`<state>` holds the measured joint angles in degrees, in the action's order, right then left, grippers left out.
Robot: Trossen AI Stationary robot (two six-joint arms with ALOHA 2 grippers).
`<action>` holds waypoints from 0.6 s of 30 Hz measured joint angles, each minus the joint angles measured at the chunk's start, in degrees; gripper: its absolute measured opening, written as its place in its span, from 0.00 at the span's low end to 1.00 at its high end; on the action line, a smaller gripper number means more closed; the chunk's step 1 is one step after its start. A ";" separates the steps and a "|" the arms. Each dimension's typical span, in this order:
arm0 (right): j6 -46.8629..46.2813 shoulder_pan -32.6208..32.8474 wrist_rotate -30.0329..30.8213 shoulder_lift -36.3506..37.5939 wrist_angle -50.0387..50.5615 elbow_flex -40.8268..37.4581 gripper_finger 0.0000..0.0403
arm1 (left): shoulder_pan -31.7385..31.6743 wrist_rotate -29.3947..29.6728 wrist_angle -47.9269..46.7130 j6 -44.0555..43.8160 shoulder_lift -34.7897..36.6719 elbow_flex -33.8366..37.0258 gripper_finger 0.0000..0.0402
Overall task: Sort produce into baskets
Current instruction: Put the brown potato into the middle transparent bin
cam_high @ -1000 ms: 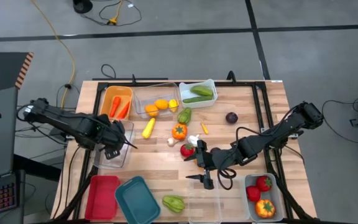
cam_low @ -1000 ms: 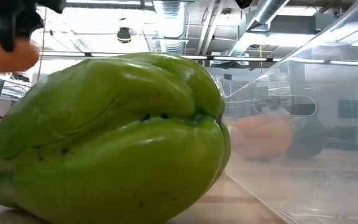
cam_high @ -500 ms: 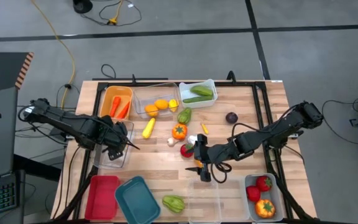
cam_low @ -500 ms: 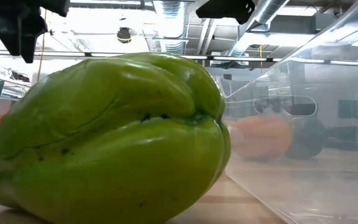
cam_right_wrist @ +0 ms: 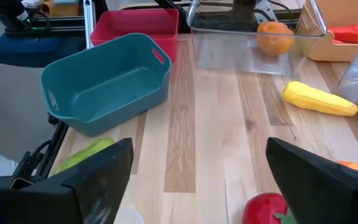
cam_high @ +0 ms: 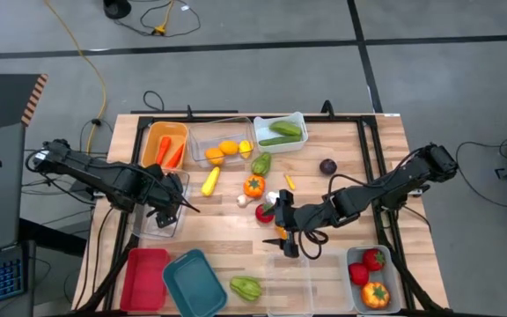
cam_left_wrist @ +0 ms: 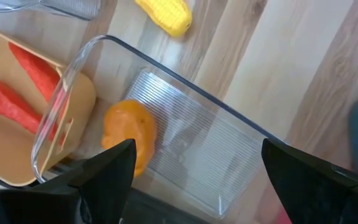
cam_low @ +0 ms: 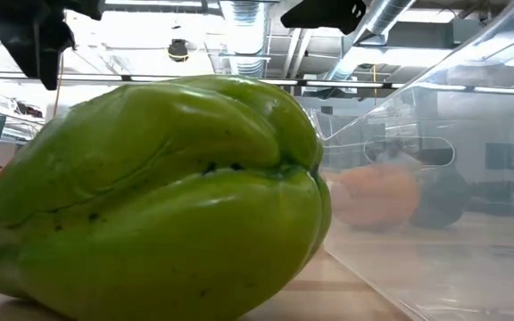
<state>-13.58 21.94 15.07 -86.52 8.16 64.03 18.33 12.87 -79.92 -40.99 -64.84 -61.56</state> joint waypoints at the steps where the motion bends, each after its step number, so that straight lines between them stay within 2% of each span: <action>1: 0.00 0.02 0.00 0.00 0.00 0.00 0.95 | 0.00 0.09 0.00 0.00 0.00 0.00 0.83; 6: -0.51 0.28 -0.09 0.00 0.54 0.00 0.91 | 0.00 0.67 -0.02 0.02 0.00 0.00 0.83; 8: -4.11 0.46 -0.24 0.00 0.59 0.00 0.91 | 0.00 0.81 -0.02 0.02 0.00 0.00 0.83; 11: -16.46 -0.80 -3.18 0.36 3.80 0.00 0.91 | 0.00 1.05 0.02 -0.17 0.00 -0.02 0.83; 15: -31.07 -3.34 -7.01 0.76 14.39 0.02 0.91 | 0.00 1.40 0.20 0.01 -0.01 -0.02 0.83; 18: -39.73 -4.68 -7.35 0.40 23.70 0.00 0.91 | 0.00 2.43 0.29 0.02 0.00 -0.02 0.83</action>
<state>-53.31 17.25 7.72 -86.12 31.86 64.03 18.33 15.30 -79.63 -40.97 -64.84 -61.58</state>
